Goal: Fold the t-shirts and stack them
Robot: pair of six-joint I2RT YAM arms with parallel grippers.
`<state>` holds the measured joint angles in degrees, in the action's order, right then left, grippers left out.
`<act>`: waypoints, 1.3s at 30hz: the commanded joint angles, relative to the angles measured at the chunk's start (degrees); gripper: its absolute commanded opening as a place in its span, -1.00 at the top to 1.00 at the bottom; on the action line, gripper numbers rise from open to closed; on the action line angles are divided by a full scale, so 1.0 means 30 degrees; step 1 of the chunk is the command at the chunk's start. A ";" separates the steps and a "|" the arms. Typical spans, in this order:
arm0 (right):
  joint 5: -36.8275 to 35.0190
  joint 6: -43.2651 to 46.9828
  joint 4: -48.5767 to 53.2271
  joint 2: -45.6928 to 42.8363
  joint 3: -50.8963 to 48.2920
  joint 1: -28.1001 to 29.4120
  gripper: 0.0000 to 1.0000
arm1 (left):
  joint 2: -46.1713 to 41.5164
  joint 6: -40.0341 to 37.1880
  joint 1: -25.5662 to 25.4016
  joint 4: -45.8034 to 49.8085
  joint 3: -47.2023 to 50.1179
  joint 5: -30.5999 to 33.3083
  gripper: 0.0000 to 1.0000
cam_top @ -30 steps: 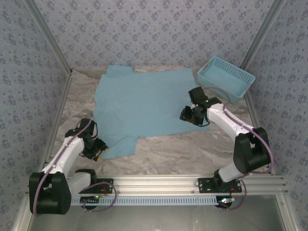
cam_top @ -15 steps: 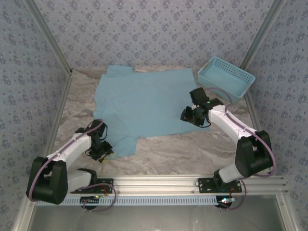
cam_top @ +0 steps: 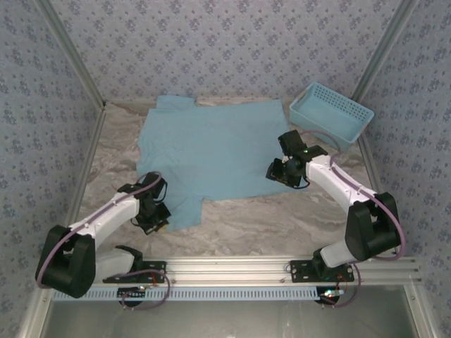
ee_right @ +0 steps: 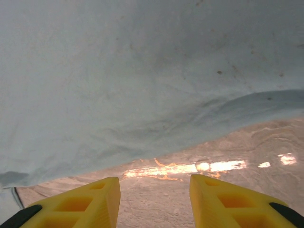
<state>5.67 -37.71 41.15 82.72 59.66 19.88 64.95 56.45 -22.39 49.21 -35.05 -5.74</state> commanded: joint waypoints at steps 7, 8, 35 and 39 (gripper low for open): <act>-0.1534 -0.0963 0.1191 -0.0704 -0.1865 -0.3823 0.04 | -0.2856 0.1592 -0.0237 0.4059 -0.1305 0.0073 1.00; -0.1534 -0.1146 0.1059 -0.0695 -0.2134 -0.4256 0.03 | -0.2953 0.1724 -0.0268 0.4075 -0.1215 -0.0067 1.00; -0.0510 -0.3872 -0.2978 0.2904 -0.2940 -0.6404 1.00 | -0.4295 0.2937 -0.0680 0.5064 -0.1481 0.1949 1.00; -0.1863 -0.3747 -0.0575 0.0513 -0.3495 -0.5606 1.00 | -0.5986 0.4185 -0.0836 0.6357 -0.1753 0.2365 1.00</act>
<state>3.77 -48.51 33.12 89.10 50.30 1.50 50.06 65.41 -24.23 62.43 -38.39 -1.04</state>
